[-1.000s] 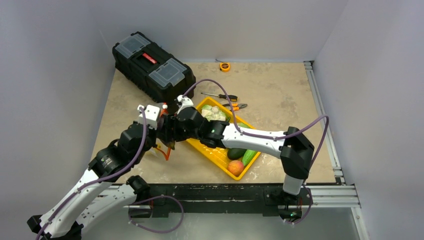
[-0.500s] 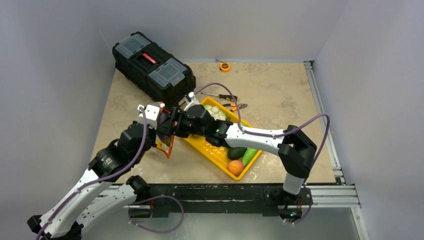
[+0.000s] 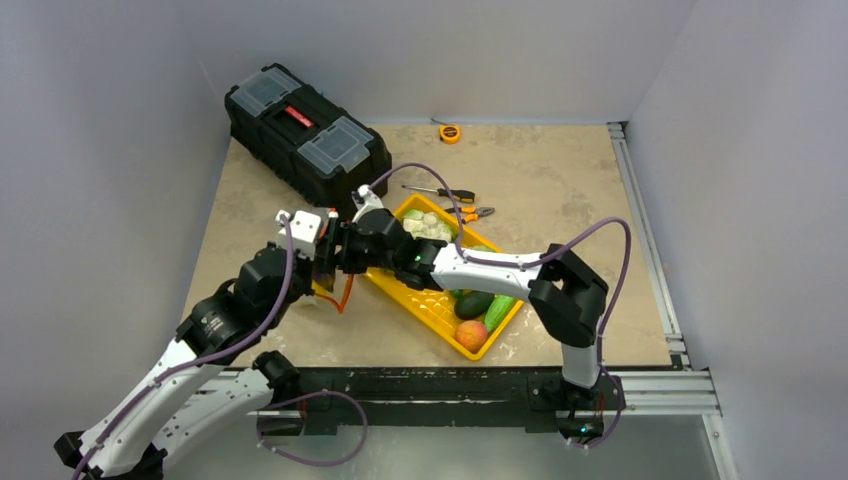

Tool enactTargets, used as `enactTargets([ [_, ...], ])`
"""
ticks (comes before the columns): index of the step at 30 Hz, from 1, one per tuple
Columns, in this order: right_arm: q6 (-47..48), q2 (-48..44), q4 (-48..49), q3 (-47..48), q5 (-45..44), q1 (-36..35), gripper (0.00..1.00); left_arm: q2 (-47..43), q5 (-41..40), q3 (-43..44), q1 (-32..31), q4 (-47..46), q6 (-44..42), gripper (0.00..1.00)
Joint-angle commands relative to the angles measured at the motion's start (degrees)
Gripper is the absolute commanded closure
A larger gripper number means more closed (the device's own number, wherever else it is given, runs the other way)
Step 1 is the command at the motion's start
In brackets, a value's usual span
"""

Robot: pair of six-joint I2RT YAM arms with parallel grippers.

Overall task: Place the food in the zip-top bag and seal the zipper
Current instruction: Place the fake vegetable in the zipper food storage bag.

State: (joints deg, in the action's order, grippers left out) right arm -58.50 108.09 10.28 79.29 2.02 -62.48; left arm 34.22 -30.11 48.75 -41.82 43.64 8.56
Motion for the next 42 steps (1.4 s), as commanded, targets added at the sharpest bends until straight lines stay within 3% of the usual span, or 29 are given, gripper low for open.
enactTargets([
  [1,9.9,-0.2,2.8,3.0,-2.0,-0.4,0.53,-0.4,2.9,-0.3,-0.4,-2.9,0.4,1.00],
  [8,14.1,0.4,1.6,3.4,-2.0,-0.4,0.20,-1.0,1.8,-0.5,-0.3,-2.9,0.5,1.00],
  [9,14.3,-6.4,1.5,3.2,-1.9,-0.4,0.17,-1.0,1.7,-0.5,-0.4,-2.8,0.5,1.00],
  [10,14.6,-0.5,1.2,3.2,-2.0,-0.4,0.13,-1.0,1.6,-0.4,-0.4,-2.8,0.5,1.00],
  [13,15.4,0.3,0.0,3.4,-2.0,-0.4,0.05,-1.0,1.2,-0.4,-0.4,-2.7,0.5,1.00],
  [20,17.0,-4.0,-4.9,0.6,-4.8,-0.6,0.07,-1.2,0.3,-0.5,-0.3,-2.6,0.7,1.00],
  [33,20.8,-26.1,-21.5,-13.7,-8.2,-0.8,0.30,-0.1,-0.8,-0.2,-0.3,-2.1,0.6,1.00],
  [38,25.8,-28.8,-27.7,-14.1,-19.0,-0.2,0.29,1.0,-1.6,-0.5,-0.3,-2.2,0.6,1.00],
  [42,28.7,-27.9,-23.7,-17.2,-23.3,2.9,0.27,2.3,-3.8,-0.7,-0.3,-2.3,0.3,1.00],
])
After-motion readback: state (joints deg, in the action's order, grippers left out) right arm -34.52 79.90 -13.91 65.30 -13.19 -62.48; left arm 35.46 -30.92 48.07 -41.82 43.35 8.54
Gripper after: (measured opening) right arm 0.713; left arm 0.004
